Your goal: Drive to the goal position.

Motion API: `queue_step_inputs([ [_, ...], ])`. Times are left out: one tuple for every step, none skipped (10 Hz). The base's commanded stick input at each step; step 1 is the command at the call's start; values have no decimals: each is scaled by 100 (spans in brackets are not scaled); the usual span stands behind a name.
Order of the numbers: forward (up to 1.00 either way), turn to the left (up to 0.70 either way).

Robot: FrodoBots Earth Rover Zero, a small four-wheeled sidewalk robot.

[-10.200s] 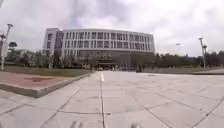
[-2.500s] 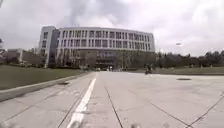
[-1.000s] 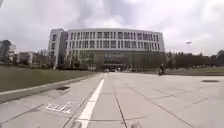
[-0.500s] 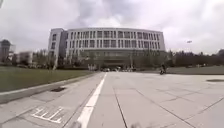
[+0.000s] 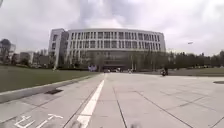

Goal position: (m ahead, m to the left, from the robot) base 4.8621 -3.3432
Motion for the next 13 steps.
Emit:
queue_step_inputs([
  [70, 0],
  [70, 0],
  [70, 0],
  [70, 0],
  [70, 0],
  [70, 0],
  [70, 0],
  [70, 0],
  [70, 0],
  [70, 0],
  [70, 0],
  [70, 0],
  [70, 0],
])
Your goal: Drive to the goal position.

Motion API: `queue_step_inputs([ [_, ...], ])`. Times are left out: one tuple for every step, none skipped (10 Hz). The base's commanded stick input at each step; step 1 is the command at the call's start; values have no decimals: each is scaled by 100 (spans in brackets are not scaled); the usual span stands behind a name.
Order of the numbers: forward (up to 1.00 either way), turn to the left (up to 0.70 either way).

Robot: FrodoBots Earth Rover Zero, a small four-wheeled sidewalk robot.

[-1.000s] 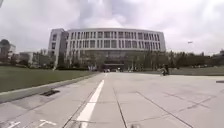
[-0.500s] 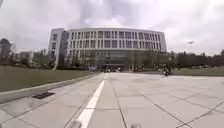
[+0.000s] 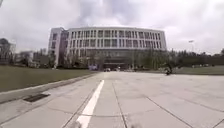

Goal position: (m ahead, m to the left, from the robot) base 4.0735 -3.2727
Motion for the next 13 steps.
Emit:
queue_step_inputs([
  [70, 0],
  [70, 0],
  [70, 0],
  [70, -10],
  [70, -5],
  [70, -1],
  [70, 0],
  [70, 0],
  [70, 0],
  [70, 0],
  [70, 0],
  [70, 0],
  [70, 0],
])
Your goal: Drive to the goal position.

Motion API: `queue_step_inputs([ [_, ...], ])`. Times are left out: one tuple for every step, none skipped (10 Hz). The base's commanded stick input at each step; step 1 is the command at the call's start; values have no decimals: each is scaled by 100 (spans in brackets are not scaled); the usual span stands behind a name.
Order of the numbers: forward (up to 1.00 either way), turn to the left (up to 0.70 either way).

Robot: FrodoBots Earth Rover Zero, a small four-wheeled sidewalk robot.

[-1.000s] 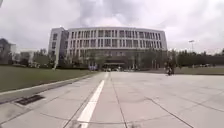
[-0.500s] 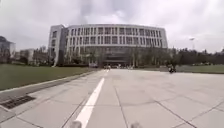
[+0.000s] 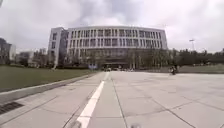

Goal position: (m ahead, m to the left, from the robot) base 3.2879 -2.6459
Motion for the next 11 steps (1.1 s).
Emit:
queue_step_inputs([
  [70, 0],
  [70, 0],
  [70, 0],
  [70, 0],
  [70, 0],
  [70, 0],
  [70, 0],
  [70, 0],
  [70, 0],
  [70, 0],
  [70, 0],
])
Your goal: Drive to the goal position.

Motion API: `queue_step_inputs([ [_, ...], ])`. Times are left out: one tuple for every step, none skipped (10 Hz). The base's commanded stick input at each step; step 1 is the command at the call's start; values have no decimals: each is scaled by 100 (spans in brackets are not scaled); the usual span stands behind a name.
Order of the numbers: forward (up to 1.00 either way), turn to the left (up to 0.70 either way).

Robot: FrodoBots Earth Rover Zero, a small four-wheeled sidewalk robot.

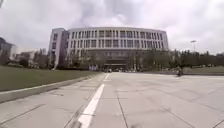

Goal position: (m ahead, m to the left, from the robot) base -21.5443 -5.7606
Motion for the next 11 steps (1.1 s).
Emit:
queue_step_inputs([
  [70, 0],
  [70, -2],
  [70, -10],
  [70, -18],
  [70, -26],
  [70, -31],
  [70, -31],
  [70, -31],
  [70, -31],
  [70, -31],
  [70, -31],
])
